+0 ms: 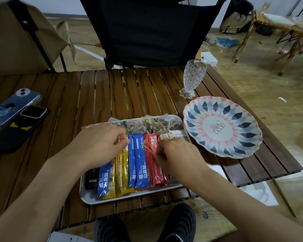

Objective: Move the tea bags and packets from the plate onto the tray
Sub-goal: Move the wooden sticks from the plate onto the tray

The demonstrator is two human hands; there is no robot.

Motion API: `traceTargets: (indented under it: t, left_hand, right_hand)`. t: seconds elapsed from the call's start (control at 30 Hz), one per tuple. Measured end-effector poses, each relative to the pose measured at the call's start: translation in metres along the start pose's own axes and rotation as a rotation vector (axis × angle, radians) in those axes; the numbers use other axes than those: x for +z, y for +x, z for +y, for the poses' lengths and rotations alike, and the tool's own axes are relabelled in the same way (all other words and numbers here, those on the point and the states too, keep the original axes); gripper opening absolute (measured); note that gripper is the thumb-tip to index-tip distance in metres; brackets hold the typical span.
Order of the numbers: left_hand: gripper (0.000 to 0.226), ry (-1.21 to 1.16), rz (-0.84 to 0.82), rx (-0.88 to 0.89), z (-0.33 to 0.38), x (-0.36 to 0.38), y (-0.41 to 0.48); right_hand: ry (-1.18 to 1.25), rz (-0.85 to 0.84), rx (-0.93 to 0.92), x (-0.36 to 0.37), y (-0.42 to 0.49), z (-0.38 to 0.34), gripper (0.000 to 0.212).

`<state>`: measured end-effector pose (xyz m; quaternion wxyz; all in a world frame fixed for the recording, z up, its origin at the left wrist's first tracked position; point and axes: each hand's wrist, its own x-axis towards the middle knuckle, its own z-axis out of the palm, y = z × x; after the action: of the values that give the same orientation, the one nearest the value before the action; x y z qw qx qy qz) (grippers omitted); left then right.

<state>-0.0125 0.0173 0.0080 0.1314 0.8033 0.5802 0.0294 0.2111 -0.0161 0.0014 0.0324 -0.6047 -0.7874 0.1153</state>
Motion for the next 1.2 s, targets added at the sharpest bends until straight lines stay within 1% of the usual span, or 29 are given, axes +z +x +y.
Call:
traceTargets:
  t: [0.13, 0.27, 0.4, 0.47, 0.53, 0.6, 0.63, 0.7, 0.73, 0.8, 0.9, 1.0, 1.03, 1.13, 1.2]
  left_hand:
    - [0.021, -0.001, -0.017, -0.014, 0.000, -0.002, -0.001]
    - [0.022, 0.005, -0.048, -0.050, -0.001, -0.005, -0.004]
    - [0.022, 0.028, -0.089, -0.106, 0.002, -0.009, -0.009]
    - [0.021, 0.019, -0.128, -0.216, -0.005, -0.012, -0.014]
    - [0.017, -0.013, -0.223, -0.409, -0.021, -0.018, -0.018]
    - [0.014, -0.028, -0.386, -0.604, -0.040, -0.021, -0.021]
    - [0.016, -0.055, -0.476, -0.659, -0.047, -0.020, -0.023]
    - [0.019, -0.168, -0.599, -0.663, -0.053, -0.016, -0.023]
    - [0.020, -0.235, -0.623, -0.636, -0.054, -0.016, -0.023]
    - [0.021, -0.338, -0.632, -0.601, -0.052, -0.015, -0.021]
    - [0.014, -0.397, -0.654, -0.601, -0.051, -0.019, -0.021]
    - [0.014, -0.429, -0.647, -0.626, -0.054, -0.021, -0.023]
    - [0.016, -0.433, -0.628, -0.636, -0.055, -0.022, -0.024]
    - [0.019, -0.419, -0.526, -0.668, -0.066, -0.017, -0.022]
    - [0.017, -0.394, -0.443, -0.694, -0.075, -0.012, -0.019]
  right_hand:
    - [0.052, -0.022, 0.027, -0.006, 0.001, 0.005, 0.029]
    - [0.102, -0.057, 0.074, -0.019, -0.005, 0.016, 0.024]
    - [0.008, -0.083, 0.217, -0.021, -0.002, 0.037, 0.023]
    - [-0.032, -0.120, 0.297, -0.025, -0.001, 0.051, 0.024]
    - [0.000, -0.165, 0.374, -0.029, -0.002, 0.062, 0.023]
    - [0.058, -0.248, 0.430, -0.032, -0.004, 0.067, 0.021]
    - [0.065, -0.291, 0.441, -0.032, -0.005, 0.067, 0.020]
    - [0.006, -0.335, 0.418, -0.030, -0.007, 0.065, 0.023]
    - [-0.027, -0.339, 0.406, -0.029, -0.006, 0.063, 0.022]
    - [-0.047, -0.354, 0.408, -0.027, -0.005, 0.061, 0.020]
    - [-0.055, -0.382, 0.421, -0.027, -0.002, 0.062, 0.019]
    - [-0.065, -0.310, 0.391, -0.022, 0.000, 0.064, 0.014]
    - [-0.088, -0.276, 0.368, -0.019, 0.002, 0.063, 0.017]
    - [-0.127, -0.192, 0.299, -0.009, 0.008, 0.054, 0.033]
    - [-0.119, -0.156, 0.283, -0.004, 0.011, 0.048, 0.034]
